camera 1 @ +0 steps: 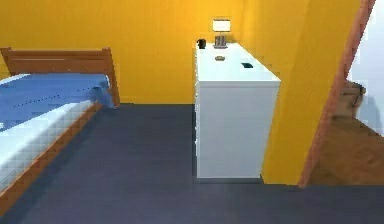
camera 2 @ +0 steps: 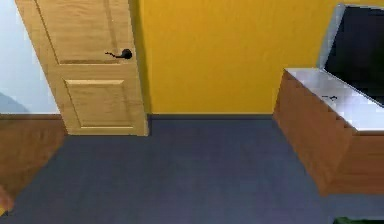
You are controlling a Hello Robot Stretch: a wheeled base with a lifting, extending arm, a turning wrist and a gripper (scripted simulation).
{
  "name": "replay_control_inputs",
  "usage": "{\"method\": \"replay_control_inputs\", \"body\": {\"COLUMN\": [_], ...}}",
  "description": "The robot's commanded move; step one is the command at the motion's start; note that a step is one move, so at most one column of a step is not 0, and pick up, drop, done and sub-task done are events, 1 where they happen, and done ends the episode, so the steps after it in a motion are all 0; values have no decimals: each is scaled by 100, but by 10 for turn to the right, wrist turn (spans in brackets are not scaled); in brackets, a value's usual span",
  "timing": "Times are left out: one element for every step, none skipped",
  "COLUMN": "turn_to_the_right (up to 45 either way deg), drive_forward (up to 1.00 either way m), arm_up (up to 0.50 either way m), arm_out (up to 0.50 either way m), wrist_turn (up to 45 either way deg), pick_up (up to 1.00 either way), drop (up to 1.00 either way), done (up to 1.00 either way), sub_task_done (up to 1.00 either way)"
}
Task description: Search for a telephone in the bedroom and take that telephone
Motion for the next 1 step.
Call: {"method": "replay_control_inputs", "body": {"turn_to_the_right": [0], "drive_forward": [80], "arm_up": [0], "arm_out": [0], "wrist_turn": [0], "pick_up": [0], "drop": [0], "done": [0], "sub_task_done": [0]}}
